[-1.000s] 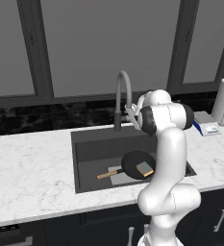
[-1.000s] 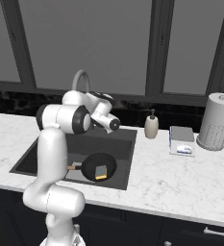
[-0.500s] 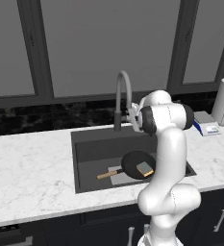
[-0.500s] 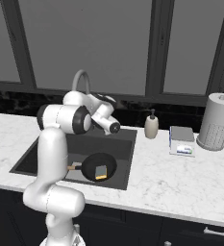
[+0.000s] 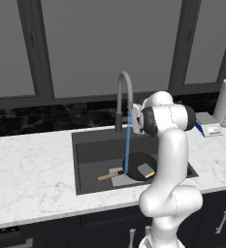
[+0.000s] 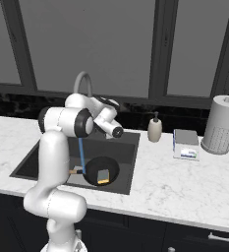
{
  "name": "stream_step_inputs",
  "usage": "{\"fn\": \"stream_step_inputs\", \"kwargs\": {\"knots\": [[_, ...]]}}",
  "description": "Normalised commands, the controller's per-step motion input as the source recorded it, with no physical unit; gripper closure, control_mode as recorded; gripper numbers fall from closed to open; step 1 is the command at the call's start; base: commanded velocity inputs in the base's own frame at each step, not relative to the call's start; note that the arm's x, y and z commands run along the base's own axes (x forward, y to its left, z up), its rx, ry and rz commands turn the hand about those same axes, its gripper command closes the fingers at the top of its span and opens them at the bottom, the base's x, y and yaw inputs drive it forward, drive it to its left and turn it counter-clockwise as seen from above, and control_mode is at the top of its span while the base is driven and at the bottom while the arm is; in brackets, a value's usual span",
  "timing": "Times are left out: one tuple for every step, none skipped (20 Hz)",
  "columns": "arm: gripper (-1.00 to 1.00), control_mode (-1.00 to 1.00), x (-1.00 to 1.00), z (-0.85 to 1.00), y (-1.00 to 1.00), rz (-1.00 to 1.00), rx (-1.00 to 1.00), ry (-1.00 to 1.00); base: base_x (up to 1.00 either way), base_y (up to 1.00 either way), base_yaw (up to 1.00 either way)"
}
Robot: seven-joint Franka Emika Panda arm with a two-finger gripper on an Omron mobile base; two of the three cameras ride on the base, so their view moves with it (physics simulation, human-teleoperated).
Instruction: Pick the pan and sponge and place them into the sink. Then turn on the water.
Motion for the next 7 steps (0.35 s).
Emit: {"fn": "stream_step_inputs", "kwargs": {"knots": [[1.00,-1.00,0.00,-0.06,0.00,0.00,0.01,0.00,0.00,0.00,0.00],[1.00,-1.00,0.00,0.00,0.00,0.00,0.00,0.00,0.00,0.00,0.00],[1.00,-1.00,0.00,0.00,0.00,0.00,0.00,0.00,0.00,0.00,0.00],[1.00,-1.00,0.00,0.00,0.00,0.00,0.00,0.00,0.00,0.00,0.00],[1.00,-1.00,0.00,0.00,0.00,0.00,0.00,0.00,0.00,0.00,0.00],[1.00,-1.00,0.00,0.00,0.00,0.00,0.00,0.00,0.00,0.00,0.00],[1.00,-1.00,0.00,0.00,0.00,0.00,0.00,0.00,0.00,0.00,0.00]]}}
